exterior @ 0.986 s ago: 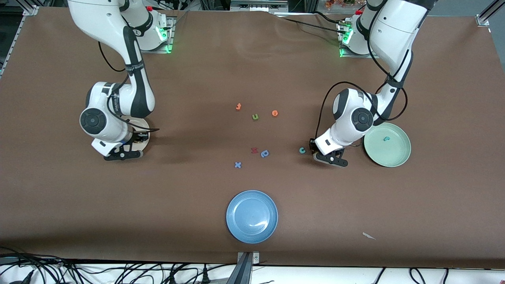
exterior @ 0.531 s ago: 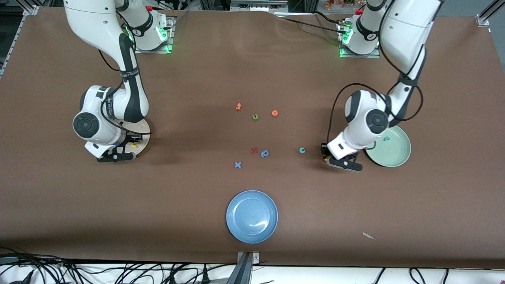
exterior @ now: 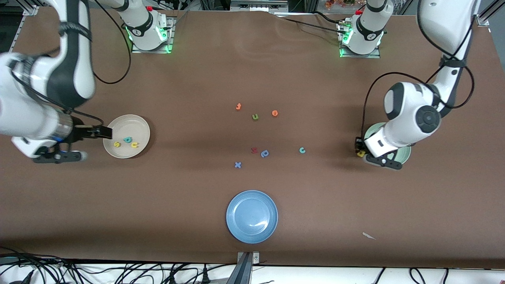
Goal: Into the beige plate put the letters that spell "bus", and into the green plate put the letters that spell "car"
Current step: 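Place the u on the beige plate while the left gripper places d on green plate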
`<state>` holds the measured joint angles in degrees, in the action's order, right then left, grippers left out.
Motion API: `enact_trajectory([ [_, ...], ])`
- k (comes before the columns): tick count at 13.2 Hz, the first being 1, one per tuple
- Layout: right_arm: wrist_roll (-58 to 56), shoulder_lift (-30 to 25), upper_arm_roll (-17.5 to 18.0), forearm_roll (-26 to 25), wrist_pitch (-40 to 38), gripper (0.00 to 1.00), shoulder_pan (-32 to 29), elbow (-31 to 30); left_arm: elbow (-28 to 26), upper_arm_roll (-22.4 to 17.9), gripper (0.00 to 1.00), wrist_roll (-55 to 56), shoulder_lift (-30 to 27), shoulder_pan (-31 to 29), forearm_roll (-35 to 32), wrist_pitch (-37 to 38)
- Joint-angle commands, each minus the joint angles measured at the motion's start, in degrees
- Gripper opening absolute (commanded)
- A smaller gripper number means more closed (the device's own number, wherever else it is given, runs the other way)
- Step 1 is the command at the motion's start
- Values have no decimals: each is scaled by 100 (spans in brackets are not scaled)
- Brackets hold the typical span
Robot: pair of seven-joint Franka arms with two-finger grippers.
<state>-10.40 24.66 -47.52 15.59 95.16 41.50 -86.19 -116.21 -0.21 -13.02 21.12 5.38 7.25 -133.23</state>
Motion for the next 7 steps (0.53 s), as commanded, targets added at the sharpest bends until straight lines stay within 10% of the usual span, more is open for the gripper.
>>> enact_trajectory([
  [1,179,188,-169,163,-707,99,-80,865,-682,-120,3,-157,-380,-168,-520,43],
  [5,197,188,-214,454,-868,99,-387,982,-1175,-278,8,-192,-495,-458,-786,43],
  [7,205,171,-266,515,-911,100,-467,990,-1176,-296,29,-218,-469,-459,-786,26],
])
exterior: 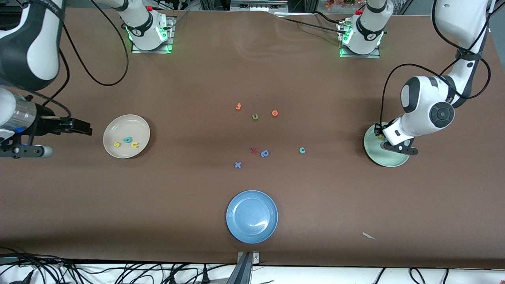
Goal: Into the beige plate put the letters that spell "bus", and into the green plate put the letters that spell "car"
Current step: 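Place the u on the beige plate while the left gripper places d on green plate, then retract the right arm to rest while the left gripper reaches the teal c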
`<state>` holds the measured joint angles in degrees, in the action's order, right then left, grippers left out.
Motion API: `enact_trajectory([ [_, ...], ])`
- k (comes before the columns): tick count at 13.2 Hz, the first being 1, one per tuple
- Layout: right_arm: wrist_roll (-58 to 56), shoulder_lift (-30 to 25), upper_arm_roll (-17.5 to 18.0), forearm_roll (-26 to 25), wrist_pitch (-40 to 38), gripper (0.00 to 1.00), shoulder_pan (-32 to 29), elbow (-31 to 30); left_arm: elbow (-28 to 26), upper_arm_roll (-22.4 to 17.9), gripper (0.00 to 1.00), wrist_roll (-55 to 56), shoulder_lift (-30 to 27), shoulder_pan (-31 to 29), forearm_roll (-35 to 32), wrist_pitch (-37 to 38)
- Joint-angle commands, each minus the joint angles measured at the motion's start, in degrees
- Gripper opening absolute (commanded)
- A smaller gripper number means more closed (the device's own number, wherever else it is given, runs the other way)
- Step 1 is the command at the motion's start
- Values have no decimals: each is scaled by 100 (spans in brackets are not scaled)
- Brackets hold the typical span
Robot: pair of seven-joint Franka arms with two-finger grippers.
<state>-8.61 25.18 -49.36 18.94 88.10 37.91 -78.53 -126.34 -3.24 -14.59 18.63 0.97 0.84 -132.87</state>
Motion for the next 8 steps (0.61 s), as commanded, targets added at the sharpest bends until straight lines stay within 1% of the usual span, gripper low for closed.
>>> enact_trajectory([
  [1,52,119,-5,180,-197,99,-178,224,-154,7,44,-62,-219,-9,-145,-20],
  [2,192,119,153,171,-205,100,-397,224,-145,7,53,-53,-219,-9,-145,-20],
  [3,341,58,546,102,-205,100,-686,233,-119,7,55,-53,-228,-9,-145,-20],
  [4,473,-47,1002,-82,-197,100,-1037,250,-93,7,55,-44,-228,-1,-145,-20],
  [5,544,-179,1520,-405,-171,99,-1484,268,-84,16,54,-44,-237,17,-145,-20],
  [6,649,-319,2282,-687,-135,99,-2063,268,-49,33,52,34,-271,52,-102,-20],
  [7,850,-477,3221,-977,-109,100,-2817,268,30,86,51,87,-272,96,-40,-20],
  [8,1061,-653,4040,-1354,-74,99,-3451,268,109,191,51,175,-272,122,99,-29],
])
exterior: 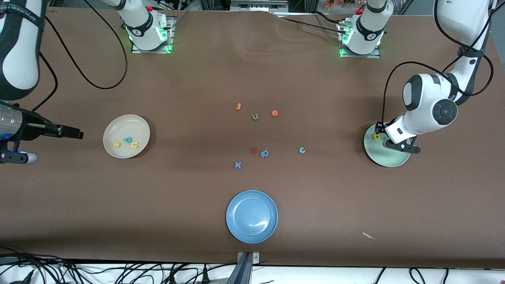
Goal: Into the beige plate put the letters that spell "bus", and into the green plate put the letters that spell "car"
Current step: 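Retract the right arm to rest while the left gripper reaches the teal c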
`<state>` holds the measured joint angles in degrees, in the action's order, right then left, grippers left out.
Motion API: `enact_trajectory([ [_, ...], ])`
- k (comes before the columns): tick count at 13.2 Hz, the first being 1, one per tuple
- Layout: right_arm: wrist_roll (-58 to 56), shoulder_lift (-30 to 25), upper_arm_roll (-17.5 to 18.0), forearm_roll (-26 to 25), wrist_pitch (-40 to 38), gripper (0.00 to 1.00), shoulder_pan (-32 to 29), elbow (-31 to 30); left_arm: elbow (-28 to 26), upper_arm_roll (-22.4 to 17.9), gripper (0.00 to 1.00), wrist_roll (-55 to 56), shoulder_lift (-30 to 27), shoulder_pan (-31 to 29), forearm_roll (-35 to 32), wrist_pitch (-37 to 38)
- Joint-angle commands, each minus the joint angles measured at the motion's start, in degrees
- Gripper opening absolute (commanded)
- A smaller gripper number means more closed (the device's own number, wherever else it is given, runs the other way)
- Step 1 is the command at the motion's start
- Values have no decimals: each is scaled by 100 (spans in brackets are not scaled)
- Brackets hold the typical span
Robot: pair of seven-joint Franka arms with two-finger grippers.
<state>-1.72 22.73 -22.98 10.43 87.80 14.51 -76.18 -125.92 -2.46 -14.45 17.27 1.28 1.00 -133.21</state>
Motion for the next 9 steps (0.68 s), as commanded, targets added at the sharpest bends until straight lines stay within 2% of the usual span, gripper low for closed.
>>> enact_trajectory([
  [1,600,-558,1932,-821,17,100,-1482,-28,146,280,51,206,-137,109,450,5],
  [2,837,-629,2172,-1024,9,99,-1660,-107,182,430,51,267,-110,135,889,-29],
  [5,928,-1041,2219,-1035,350,99,-1863,-702,331,659,52,355,196,625,2102,-519],
  [7,788,-1166,2184,-1061,352,100,-1846,-837,384,755,53,583,434,969,2334,-925],
  [9,664,-1140,2192,-1070,334,100,-1837,-837,673,826,53,829,662,1250,2335,-1023],
])
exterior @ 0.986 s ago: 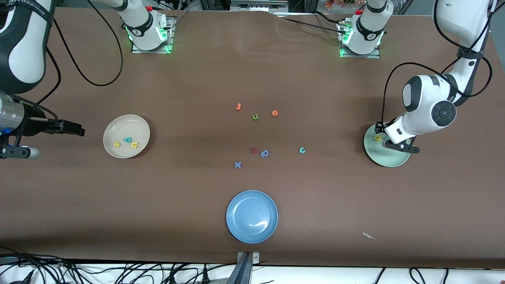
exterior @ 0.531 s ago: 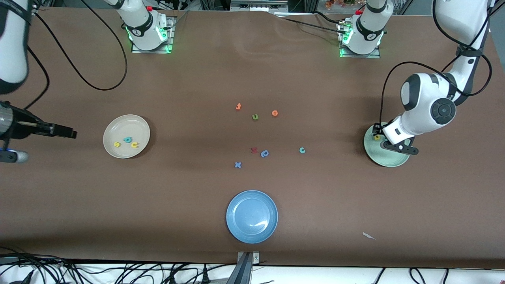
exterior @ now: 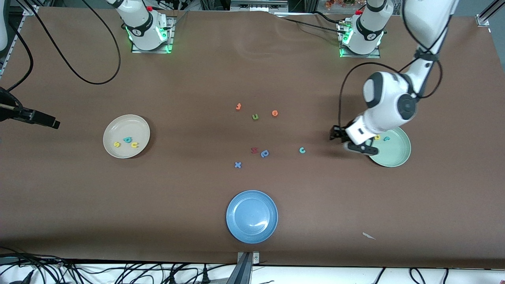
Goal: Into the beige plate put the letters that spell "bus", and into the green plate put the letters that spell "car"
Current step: 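Retract the right arm to rest while the left gripper reaches the teal c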
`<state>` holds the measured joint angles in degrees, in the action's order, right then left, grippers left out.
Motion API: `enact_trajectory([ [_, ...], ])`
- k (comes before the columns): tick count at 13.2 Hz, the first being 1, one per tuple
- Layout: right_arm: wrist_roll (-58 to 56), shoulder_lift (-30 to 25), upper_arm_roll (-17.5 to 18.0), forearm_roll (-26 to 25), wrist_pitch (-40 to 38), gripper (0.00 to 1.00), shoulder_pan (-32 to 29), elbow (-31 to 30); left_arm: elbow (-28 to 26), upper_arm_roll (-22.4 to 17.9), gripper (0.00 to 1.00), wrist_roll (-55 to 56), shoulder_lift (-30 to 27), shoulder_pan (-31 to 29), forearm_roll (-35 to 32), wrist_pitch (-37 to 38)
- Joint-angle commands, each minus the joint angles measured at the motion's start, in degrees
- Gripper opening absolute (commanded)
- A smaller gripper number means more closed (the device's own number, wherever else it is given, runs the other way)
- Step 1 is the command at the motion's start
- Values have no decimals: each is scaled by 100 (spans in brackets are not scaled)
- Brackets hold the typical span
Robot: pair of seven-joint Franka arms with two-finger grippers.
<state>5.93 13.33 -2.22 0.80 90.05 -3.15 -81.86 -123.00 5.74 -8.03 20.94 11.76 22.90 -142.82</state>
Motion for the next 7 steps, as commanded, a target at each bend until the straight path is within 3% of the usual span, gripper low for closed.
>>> enact_trajectory([
  [1,-101,-173,108,-98,118,100,-72,-269,547,6,53,310,410,378,136,-62],
  [4,-31,-129,108,-98,136,100,-98,-269,1084,6,52,329,884,818,74,-193],
  [7,-13,-164,108,-45,135,100,-98,-243,1102,-11,53,311,1184,1144,-109,-685],
])
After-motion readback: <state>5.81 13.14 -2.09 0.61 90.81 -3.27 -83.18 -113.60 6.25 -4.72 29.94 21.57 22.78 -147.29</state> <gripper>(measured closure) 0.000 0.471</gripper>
